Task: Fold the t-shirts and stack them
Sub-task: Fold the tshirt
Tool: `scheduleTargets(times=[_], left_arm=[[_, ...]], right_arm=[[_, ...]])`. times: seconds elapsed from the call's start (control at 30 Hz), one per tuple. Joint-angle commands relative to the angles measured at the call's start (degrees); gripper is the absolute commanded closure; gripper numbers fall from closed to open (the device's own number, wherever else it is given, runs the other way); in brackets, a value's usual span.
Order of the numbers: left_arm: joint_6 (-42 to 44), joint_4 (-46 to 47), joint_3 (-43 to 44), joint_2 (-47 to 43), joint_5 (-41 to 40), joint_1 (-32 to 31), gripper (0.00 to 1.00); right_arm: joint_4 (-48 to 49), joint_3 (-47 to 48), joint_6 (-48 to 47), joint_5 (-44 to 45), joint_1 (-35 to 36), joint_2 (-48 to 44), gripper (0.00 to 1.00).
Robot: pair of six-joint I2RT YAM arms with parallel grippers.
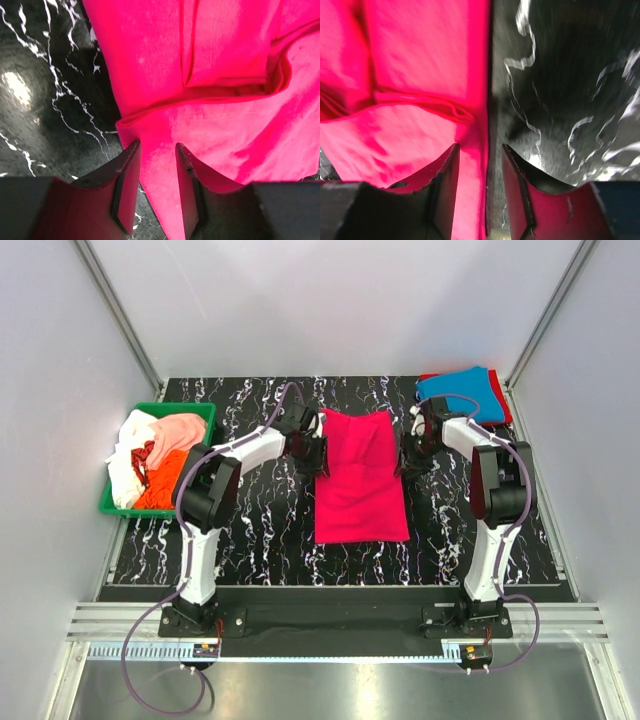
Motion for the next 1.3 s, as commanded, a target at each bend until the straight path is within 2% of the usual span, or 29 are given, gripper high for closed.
scheduleTargets(times=[0.0,0.43,0.53,0.57,0.8,0.83,0.87,0.97,1.07,1.1,1.2,1.27], left_arm=[[1.35,0.63,3.27,1.22,0.55,0.19,0.62],[1.61,0.63,2.39,3.77,-1.56,1.69,0.61],[1.61,0.63,2.04,3.68,-2.61,1.86,0.61],[1.61,0.63,1.87,3.68,-3.05,1.86,0.61],[0.12,0.72,1.07,4.38,-3.77,2.74,0.62],[-0.06,0.72,1.42,4.12,-2.98,2.74,0.62],[-0.32,0.72,2.03,3.86,-2.19,2.74,0.62],[-1.38,0.54,3.62,1.32,2.29,2.74,0.59],[-1.65,-1.55,5.90,-2.46,3.01,2.83,0.55],[-1.38,-2.26,6.43,-4.56,2.83,2.74,0.53],[0.37,-5.60,6.09,-9.56,1.08,2.83,0.50],[0.91,-6.58,1.88,-12.74,0.29,3.00,0.49]], right_arm=[[0.73,5.56,-2.96,-1.28,-0.17,0.47,0.55],[0.73,8.20,-4.19,-5.94,-1.58,5.39,0.62],[0.73,8.55,-4.19,-5.23,-2.28,6.54,0.86],[0.73,8.47,-4.10,-4.88,-2.98,6.80,1.00],[1.52,8.38,-2.61,-5.58,-4.21,7.59,1.00],[1.61,8.55,-1.65,-7.15,-4.21,7.51,0.99],[1.96,8.73,-1.29,-8.38,-4.21,6.90,0.88],[2.14,9.96,1.43,-11.47,-4.21,4.71,0.70],[1.97,10.14,5.38,-10.95,-4.30,0.50,0.62],[2.05,9.53,8.09,-9.81,-4.21,-0.66,0.56],[1.53,4.88,14.76,-4.82,-4.21,-6.80,0.51],[0.13,-0.90,18.55,-2.61,-4.21,-11.81,0.50]])
